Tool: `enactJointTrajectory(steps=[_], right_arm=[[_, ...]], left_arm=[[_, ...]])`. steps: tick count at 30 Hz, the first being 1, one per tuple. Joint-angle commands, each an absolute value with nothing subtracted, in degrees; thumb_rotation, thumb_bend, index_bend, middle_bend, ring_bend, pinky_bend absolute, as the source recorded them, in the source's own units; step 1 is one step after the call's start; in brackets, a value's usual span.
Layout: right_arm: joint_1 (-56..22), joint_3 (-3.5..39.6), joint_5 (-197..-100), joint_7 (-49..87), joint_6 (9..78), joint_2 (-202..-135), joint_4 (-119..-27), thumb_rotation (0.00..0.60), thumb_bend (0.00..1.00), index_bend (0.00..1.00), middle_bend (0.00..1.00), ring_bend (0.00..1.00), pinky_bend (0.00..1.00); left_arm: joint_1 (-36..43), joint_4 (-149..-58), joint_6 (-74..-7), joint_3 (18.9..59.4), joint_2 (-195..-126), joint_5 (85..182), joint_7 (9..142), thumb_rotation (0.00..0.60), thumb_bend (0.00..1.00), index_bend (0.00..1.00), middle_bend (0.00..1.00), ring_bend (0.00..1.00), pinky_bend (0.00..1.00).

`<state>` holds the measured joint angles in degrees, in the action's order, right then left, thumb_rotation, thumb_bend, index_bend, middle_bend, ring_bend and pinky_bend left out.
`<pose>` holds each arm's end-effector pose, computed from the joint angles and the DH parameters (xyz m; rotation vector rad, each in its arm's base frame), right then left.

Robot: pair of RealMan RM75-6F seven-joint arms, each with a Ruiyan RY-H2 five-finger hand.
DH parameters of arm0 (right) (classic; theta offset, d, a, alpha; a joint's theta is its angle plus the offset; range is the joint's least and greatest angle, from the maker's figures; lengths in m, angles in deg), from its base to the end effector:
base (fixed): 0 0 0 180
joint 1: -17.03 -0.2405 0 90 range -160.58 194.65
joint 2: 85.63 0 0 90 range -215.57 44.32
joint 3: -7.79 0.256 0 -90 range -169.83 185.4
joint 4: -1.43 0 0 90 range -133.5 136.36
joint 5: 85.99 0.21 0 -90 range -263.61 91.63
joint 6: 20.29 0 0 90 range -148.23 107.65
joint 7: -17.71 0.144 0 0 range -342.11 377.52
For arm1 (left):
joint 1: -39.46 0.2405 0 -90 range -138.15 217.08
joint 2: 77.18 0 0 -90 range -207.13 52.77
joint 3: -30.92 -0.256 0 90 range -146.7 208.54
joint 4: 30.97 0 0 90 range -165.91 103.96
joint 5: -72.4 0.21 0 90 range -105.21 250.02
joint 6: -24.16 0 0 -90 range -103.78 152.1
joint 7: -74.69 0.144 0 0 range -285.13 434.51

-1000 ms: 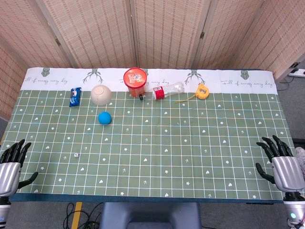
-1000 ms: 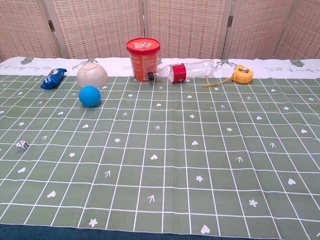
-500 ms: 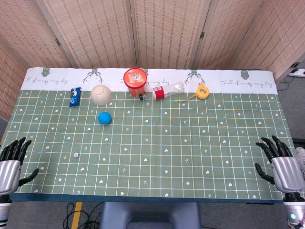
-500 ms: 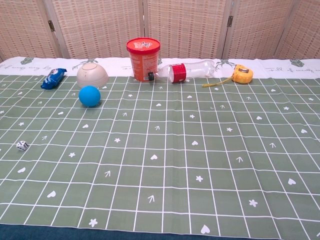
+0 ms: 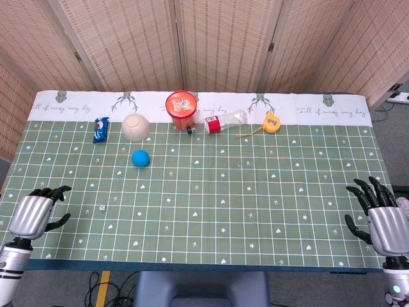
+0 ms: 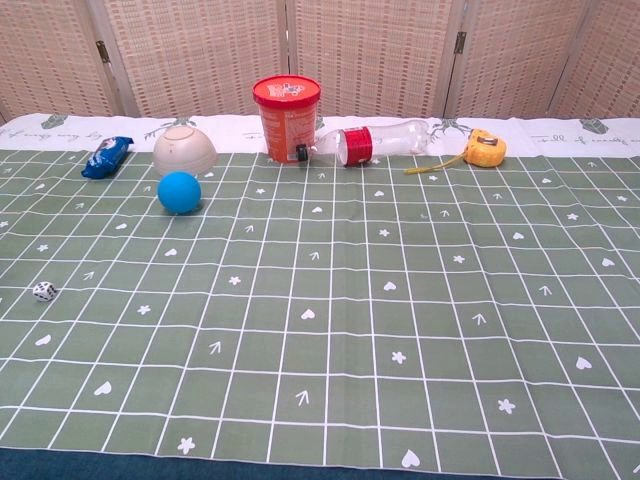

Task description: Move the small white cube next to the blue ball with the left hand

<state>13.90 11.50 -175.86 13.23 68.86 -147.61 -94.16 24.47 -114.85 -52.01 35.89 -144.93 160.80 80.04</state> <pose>-0.2936 -0.1736 0.1734 1.3968 -0.7844 0.9303 -0.2982 0.2457 0.1363 -1.6151 -0.7079 -0.8426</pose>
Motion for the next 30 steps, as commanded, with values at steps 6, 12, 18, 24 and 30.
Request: enactJointTrajectory(steps=[6,12,18,24,30], right_arm=[[14.33,11.45,-175.96,13.93,69.53,-147.28,-94.05,0.600,0.29,0.22,0.16,0.07,0.16],[14.76,11.40,-175.94,14.89,70.10,-147.29,-93.42,0.600,0.29,0.22,0.16,0.07,0.16],[14.81,11.39,-175.79,15.66,69.97,-147.49,-92.81,0.600,0.29,0.22,0.16,0.07,0.16],[14.69,11.58,-175.97,16.11,70.04,-147.31,-92.64,0.600,0.29,0.22,0.16,0.07,0.16],[14.81,11.54,-175.61,16.47,69.88,-147.44,-92.30,0.600,0.29,0.22,0.17,0.08,0.16]], left_arm=[[17.96,-113.43,-41.16,35.98,-146.56,158.61,83.54,0.600,0.24,0.37,0.76,0.67,0.78],[15.40,-112.48,-35.58,36.04,-148.54,154.59,85.51,0.600,0.24,0.39,0.86,0.74,0.86],[13.61,-110.59,-31.98,36.26,-151.24,150.65,87.16,0.600,0.24,0.41,0.92,0.79,0.90],[12.42,-108.65,-30.13,36.33,-153.75,147.71,88.51,0.600,0.24,0.42,0.94,0.81,0.91],[11.79,-107.08,-29.20,35.88,-155.77,145.79,89.81,0.600,0.24,0.45,0.95,0.82,0.92]])
